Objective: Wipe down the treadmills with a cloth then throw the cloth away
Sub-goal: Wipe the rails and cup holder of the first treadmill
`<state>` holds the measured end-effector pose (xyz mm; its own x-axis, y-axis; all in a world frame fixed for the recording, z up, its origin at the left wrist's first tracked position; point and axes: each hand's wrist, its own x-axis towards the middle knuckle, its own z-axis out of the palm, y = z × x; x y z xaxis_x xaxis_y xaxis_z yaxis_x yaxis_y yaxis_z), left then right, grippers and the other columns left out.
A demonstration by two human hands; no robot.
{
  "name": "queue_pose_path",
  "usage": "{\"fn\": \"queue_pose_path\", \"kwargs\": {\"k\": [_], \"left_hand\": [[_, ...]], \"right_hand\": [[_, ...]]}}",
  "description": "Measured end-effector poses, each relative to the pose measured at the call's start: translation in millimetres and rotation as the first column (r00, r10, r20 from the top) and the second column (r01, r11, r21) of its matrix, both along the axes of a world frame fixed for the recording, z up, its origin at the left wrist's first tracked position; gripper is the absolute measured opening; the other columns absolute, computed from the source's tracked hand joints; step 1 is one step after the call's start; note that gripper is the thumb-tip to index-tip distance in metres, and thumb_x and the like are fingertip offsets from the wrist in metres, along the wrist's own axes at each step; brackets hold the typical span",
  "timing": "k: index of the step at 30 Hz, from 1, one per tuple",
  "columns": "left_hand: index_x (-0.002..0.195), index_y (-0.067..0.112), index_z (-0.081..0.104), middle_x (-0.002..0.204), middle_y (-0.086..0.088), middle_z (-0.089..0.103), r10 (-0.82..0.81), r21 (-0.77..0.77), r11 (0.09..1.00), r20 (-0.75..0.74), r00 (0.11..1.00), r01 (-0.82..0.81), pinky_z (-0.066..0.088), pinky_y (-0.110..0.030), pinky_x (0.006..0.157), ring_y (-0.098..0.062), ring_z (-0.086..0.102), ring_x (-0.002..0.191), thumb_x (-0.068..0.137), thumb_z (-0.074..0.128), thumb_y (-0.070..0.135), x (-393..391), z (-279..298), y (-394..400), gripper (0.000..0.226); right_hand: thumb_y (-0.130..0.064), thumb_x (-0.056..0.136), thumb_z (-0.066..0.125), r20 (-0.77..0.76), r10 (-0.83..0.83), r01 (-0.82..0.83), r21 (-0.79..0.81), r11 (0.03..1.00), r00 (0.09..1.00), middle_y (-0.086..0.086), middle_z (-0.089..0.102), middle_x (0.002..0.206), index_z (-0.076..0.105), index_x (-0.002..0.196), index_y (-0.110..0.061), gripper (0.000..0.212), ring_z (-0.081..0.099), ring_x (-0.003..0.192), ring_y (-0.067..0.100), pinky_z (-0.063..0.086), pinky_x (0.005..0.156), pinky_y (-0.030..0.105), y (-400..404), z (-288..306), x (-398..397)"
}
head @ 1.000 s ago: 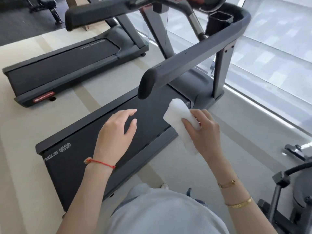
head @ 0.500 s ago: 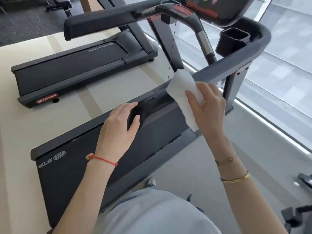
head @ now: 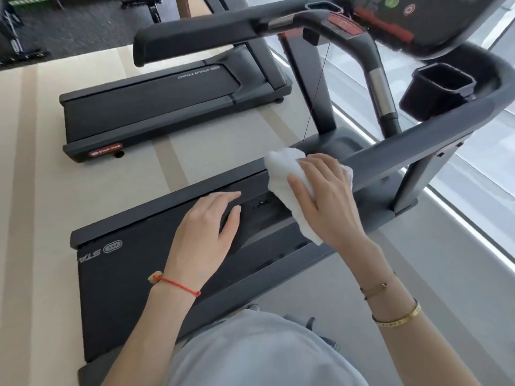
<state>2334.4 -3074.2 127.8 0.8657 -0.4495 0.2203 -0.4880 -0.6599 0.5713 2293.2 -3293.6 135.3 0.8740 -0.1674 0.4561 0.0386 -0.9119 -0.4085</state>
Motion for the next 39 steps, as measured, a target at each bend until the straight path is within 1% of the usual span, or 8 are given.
{"fn": "queue_pose_path", "kwargs": {"k": [6,14,16,18,21,28,34,39], "left_hand": [[0.123,0.018,0.065,0.121,0.008,0.066,0.147,-0.02,0.989,-0.041,0.988,-0.148,0.044,-0.025,0.099,-0.01,0.059,0.114,0.102,0.042,0.024,-13.8,0.0,-26.2,0.031],[0.121,0.012,0.065,0.119,0.001,0.068,0.356,-0.046,0.933,-0.019,0.934,-0.356,0.048,-0.036,0.1,-0.017,0.062,0.111,0.103,0.041,0.018,-36.4,-0.6,-58.6,0.031],[0.122,0.012,0.065,0.12,0.001,0.067,0.391,-0.042,0.919,-0.023,0.92,-0.392,0.048,-0.037,0.099,-0.018,0.062,0.111,0.104,0.04,0.019,-37.9,-1.6,-62.0,0.032],[0.123,0.012,0.065,0.121,0.001,0.067,0.417,-0.04,0.908,-0.017,0.909,-0.417,0.048,-0.036,0.099,-0.018,0.062,0.111,0.104,0.039,0.02,-40.1,-2.5,-63.4,0.033],[0.124,0.013,0.064,0.123,0.002,0.066,0.444,-0.047,0.895,-0.01,0.896,-0.444,0.047,-0.034,0.101,-0.017,0.06,0.115,0.104,0.04,0.021,-43.6,-3.4,-63.9,0.033],[0.125,0.016,0.063,0.125,0.004,0.065,0.45,-0.037,0.892,-0.013,0.893,-0.451,0.044,-0.026,0.102,-0.013,0.058,0.118,0.104,0.039,0.024,-43.2,-5.9,-61.2,0.033],[0.125,0.017,0.063,0.124,0.006,0.065,0.428,-0.017,0.903,-0.012,0.904,-0.428,0.043,-0.025,0.103,-0.012,0.058,0.118,0.104,0.039,0.025,-41.0,-5.9,-55.8,0.033],[0.127,0.015,0.061,0.125,0.005,0.064,0.413,-0.056,0.908,-0.052,0.909,-0.416,0.045,-0.033,0.103,-0.013,0.058,0.118,0.103,0.042,0.02,-41.7,-5.7,-52.2,0.031]], "right_hand": [[-0.041,0.103,0.036,-0.11,0.274,-0.279,-0.031,0.96,0.955,-0.008,0.061,0.119,0.035,0.147,-0.026,0.047,0.051,0.116,0.013,0.03,0.104,0.026,-21.3,4.2,12.0],[-0.051,0.096,0.023,-0.17,0.194,-0.221,-0.16,0.962,0.966,-0.003,0.058,0.073,0.058,0.09,-0.018,0.048,0.055,0.078,0.023,0.042,0.084,0.038,-98.1,4.3,27.6],[-0.053,0.097,0.021,-0.227,0.217,-0.253,-0.142,0.957,0.949,-0.002,0.065,0.097,0.057,0.12,-0.026,0.05,0.059,0.093,0.024,0.041,0.091,0.038,-103.6,5.2,29.3],[-0.048,0.1,0.026,-0.243,0.298,-0.334,-0.123,0.935,0.923,-0.001,0.049,0.14,0.03,0.149,-0.035,0.05,0.053,0.117,0.023,0.036,0.103,0.039,-99.6,5.4,30.3],[-0.034,0.104,0.029,-0.21,0.498,-0.534,-0.176,0.827,0.841,-0.003,0.03,0.156,0.026,0.152,-0.03,0.048,0.034,0.14,0.02,0.023,0.116,0.042,-87.8,8.6,32.7],[-0.033,0.1,0.044,-0.173,0.533,-0.548,-0.056,0.834,0.828,-0.002,0.063,0.108,0.062,0.122,-0.022,0.031,0.059,0.089,0.022,0.044,0.076,0.032,-69.7,5.8,36.0],[-0.039,0.098,0.04,-0.254,0.34,-0.354,-0.009,0.935,0.906,-0.005,0.055,0.082,0.054,0.081,-0.023,0.027,0.055,0.072,0.023,0.043,0.062,0.034,-104.6,7.7,44.8],[-0.039,0.099,0.039,-0.255,0.522,-0.562,-0.117,0.819,0.814,0.002,0.06,0.099,0.063,0.106,-0.018,0.032,0.056,0.081,0.028,0.042,0.074,0.039,-35.4,6.6,39.9]]}}
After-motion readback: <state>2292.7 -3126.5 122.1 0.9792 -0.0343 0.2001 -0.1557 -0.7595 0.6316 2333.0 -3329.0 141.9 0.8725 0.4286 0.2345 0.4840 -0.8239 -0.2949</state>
